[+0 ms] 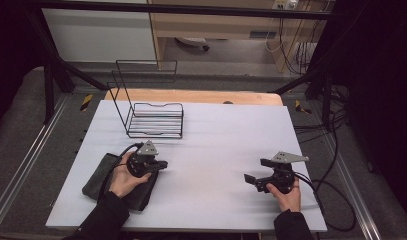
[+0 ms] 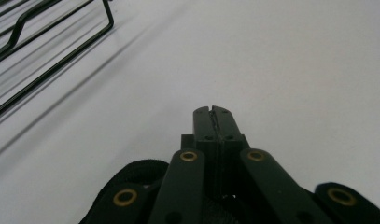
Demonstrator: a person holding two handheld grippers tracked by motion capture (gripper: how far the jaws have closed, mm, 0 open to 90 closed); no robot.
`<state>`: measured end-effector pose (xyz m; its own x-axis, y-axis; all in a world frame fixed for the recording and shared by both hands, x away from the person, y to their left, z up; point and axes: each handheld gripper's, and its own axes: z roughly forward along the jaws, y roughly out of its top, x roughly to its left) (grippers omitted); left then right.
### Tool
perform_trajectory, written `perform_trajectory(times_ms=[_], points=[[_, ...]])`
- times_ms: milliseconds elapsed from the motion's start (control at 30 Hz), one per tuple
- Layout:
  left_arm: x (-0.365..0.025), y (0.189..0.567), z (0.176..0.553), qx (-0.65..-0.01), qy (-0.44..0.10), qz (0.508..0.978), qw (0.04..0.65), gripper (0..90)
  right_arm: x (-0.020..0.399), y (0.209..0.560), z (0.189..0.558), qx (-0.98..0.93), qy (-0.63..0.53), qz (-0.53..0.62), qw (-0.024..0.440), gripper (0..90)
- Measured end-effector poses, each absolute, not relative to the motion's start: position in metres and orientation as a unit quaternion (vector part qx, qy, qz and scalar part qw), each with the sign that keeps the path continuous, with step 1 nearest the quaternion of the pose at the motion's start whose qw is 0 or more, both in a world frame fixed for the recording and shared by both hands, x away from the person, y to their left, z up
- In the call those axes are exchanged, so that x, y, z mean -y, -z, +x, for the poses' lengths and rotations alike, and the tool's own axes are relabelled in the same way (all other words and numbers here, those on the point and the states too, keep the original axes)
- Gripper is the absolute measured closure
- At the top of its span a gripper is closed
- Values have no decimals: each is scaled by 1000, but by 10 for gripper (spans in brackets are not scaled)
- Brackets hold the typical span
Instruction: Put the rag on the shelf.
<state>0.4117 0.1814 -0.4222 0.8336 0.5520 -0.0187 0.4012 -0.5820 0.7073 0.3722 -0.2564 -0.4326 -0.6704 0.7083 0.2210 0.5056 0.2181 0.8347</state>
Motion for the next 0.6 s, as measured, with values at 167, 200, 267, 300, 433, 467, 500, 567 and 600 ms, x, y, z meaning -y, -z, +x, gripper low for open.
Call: perform_trajectory(times_ms=[167, 200, 267, 300, 433, 467, 500, 567, 600], points=[[-165, 421, 409, -252, -94, 886, 378, 900, 256, 433, 373, -775, -487, 390, 106, 17], [-160, 420, 409, -247, -93, 887, 379, 900, 256, 433, 373, -775, -487, 390, 105, 17], [-151, 417, 407, -237, -89, 888, 384, 900, 256, 433, 372, -774, -487, 391, 106, 17], [-151, 417, 407, -237, -89, 888, 384, 900, 256, 433, 372, -774, -487, 390, 105, 18], [-123, 411, 401, -212, -77, 889, 399, 900, 257, 432, 372, -774, -486, 392, 105, 17], [-117, 410, 399, -207, -75, 889, 402, 900, 257, 432, 372, -774, -486, 393, 105, 17], [-110, 409, 398, -204, -73, 888, 406, 900, 257, 432, 372, -774, -487, 391, 107, 17], [-99, 409, 394, -194, -67, 889, 409, 900, 257, 432, 372, -773, -487, 391, 107, 17], [-93, 409, 392, -193, -61, 887, 414, 900, 257, 432, 372, -773, -487, 392, 107, 18]])
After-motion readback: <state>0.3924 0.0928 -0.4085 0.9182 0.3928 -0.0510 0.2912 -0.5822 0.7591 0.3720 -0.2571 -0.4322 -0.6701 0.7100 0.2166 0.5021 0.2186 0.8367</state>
